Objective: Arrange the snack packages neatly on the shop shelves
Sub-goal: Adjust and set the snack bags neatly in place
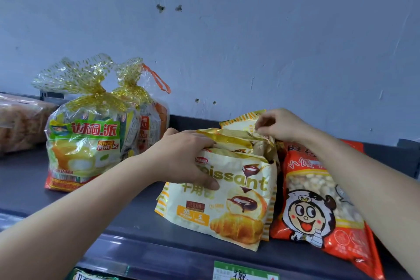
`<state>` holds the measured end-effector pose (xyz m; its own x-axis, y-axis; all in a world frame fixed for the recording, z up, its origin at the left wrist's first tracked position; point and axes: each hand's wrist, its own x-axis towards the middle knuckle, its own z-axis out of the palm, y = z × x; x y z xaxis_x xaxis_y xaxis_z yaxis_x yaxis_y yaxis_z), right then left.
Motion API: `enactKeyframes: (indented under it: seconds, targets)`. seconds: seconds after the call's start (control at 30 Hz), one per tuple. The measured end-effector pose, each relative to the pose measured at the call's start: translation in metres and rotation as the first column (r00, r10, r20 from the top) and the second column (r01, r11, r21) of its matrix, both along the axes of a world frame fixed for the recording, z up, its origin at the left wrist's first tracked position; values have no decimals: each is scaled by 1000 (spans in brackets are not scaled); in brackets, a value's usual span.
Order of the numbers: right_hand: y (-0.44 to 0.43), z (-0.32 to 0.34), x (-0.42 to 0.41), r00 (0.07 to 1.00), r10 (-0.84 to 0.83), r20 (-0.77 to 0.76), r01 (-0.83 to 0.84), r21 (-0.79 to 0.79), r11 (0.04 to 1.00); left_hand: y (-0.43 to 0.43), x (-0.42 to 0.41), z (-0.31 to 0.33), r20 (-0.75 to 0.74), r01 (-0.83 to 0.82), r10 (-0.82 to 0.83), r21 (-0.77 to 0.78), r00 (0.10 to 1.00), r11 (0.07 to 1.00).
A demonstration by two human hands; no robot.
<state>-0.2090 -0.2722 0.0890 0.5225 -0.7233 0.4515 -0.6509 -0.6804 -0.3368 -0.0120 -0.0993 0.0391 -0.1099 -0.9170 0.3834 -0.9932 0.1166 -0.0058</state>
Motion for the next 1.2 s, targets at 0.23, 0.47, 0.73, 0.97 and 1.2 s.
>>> enactKeyframes:
  seconds: [0.23,0.47,0.73,0.97,1.2]
  targets:
    - [-22,-16,4,952,-305,-18,305,150,941,0,2,-3,-22,15,-15,-7,1000,1000]
    - [-4,-9,60,992,122,-12,-117,205,972,-1,3,-4,-23,18,-18,1,1000,1000]
    - [-24,-8,82,996,-72,-51,77,112,991,2,5,-6,19,-25,25,25,1000,999]
    - [-37,-10,76,964,-227,-139,241,95,966,-9,1,-11,37,-111,114,-75,993,991]
    - [-31,-19,59,986,-62,153,36,167,985,-25,-14,-18,47,-123,133,-178,990,976]
